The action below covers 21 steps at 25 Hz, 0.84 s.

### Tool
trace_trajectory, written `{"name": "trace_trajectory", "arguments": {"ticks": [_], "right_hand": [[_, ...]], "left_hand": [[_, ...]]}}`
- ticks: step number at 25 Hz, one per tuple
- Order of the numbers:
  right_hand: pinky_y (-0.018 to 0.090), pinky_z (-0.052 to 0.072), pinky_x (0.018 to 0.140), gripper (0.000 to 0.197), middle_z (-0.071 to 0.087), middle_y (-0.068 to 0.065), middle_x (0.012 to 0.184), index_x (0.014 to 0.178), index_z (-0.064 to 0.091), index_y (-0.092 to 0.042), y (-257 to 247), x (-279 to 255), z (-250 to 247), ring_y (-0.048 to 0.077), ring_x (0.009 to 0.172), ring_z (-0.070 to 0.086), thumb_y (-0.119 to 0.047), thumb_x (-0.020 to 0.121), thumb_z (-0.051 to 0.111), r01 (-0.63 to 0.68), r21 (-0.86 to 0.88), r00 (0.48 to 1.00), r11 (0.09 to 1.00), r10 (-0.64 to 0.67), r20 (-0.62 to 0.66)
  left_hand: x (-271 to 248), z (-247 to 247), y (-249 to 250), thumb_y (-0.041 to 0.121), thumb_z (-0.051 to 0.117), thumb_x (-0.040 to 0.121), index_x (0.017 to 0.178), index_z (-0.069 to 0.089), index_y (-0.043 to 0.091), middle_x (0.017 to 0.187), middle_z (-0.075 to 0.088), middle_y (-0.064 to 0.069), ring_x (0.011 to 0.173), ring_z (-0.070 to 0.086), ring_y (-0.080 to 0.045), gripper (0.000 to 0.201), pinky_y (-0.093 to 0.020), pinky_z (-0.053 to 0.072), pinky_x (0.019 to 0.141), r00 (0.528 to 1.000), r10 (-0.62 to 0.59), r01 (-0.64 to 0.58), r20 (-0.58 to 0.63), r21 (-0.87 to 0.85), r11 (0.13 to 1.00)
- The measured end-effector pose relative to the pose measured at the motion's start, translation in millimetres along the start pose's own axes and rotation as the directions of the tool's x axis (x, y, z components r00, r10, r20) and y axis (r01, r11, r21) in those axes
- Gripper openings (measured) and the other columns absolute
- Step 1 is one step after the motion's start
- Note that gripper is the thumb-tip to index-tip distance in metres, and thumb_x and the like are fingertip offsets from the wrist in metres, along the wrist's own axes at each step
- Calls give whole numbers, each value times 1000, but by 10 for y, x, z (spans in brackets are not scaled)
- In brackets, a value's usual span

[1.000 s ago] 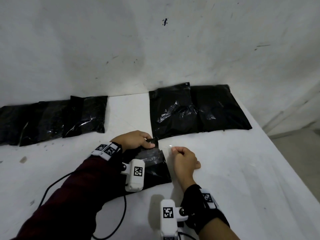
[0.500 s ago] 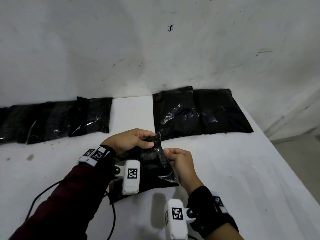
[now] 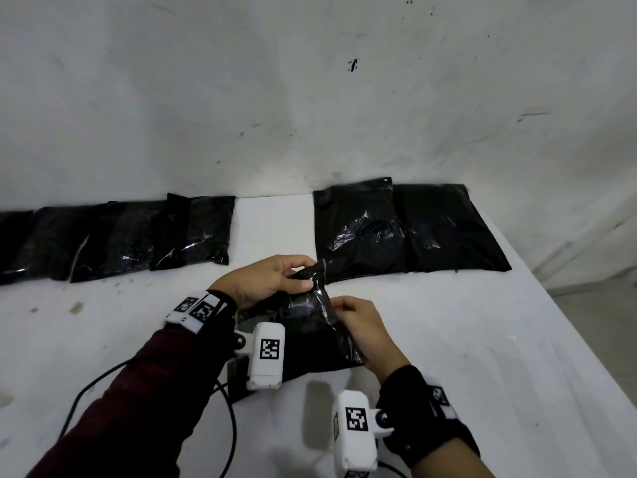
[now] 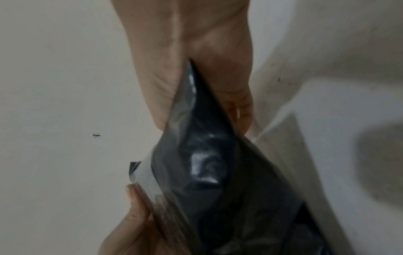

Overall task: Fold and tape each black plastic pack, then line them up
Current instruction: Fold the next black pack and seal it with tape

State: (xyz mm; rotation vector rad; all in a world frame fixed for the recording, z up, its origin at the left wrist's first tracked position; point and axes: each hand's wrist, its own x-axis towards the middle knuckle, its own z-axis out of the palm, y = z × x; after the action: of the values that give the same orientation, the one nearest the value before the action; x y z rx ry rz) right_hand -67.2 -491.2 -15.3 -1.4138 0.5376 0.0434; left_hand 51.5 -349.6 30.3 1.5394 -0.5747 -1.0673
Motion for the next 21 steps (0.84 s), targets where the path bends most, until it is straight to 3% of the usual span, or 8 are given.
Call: {"name": "trace_trajectory", "arguments": {"ticks": [3,6,10,12,14,17,19,21], "right_hand": [[29,54,77,34,72,13,90,92,72,-2,-43,-28,-77,26,85,69,-31,93,55,58,75,993,995,-65,95],[35,53,77,28,71,15,85,89,70,2,-8,-9,-91,23,78,67,-25,84,68,79,-3,988,997,-77,137],[41,52,73,30,66,13,73,78,64,5,65,82,-79,22,69,63,-24,84,69,11,-264,1000,964,-17,-19],[33,46,71,38,62,8,77,78,61,-1,-19,81,-54,26,78,63,-38,86,64,-73,-629,994,774,7,-106],[38,39,87,37,57,7,98,98,58,-9,-168,41,83,29,104,55,-44,90,54,-168,-905,975,391,-67,-210],[43,24,102,38,43,5,134,129,46,-15,-272,127,460,28,125,35,-33,96,44,148,-962,965,231,-244,90],[43,21,102,36,45,5,136,130,47,-16,-262,252,726,27,126,32,-30,98,41,369,-887,929,277,-150,339],[46,22,97,32,53,9,126,119,55,-13,-250,369,907,30,120,38,-32,99,40,403,-880,909,253,-1,416]], "left_hand": [[55,5,-31,3,55,88,104,55,13,78,65,-2,65,61,-11,18,-21,50,65,999,-19,19,-32,27,999],[122,64,-101,10,63,85,111,52,15,100,62,-6,84,59,-16,29,-28,48,78,989,-4,23,-147,124,992],[-47,55,-235,29,67,84,109,58,18,110,59,5,96,56,-12,29,-21,41,79,812,120,62,-571,289,955],[-240,-7,-361,26,67,84,102,62,16,104,62,3,86,58,-12,21,-18,42,70,737,103,104,-668,263,959],[-477,-21,-495,20,65,85,94,64,13,96,64,0,81,58,-14,11,-18,42,66,650,106,170,-752,280,945],[-791,67,-637,14,61,87,83,66,9,84,66,-4,83,61,-22,8,-29,46,74,539,115,245,-834,286,926],[-916,165,-705,14,59,88,78,65,11,79,66,-3,77,61,-20,13,-30,47,73,502,113,282,-857,286,916],[-971,277,-757,14,58,89,78,64,14,79,64,0,75,59,-15,13,-21,41,64,496,140,321,-857,331,887]]}}
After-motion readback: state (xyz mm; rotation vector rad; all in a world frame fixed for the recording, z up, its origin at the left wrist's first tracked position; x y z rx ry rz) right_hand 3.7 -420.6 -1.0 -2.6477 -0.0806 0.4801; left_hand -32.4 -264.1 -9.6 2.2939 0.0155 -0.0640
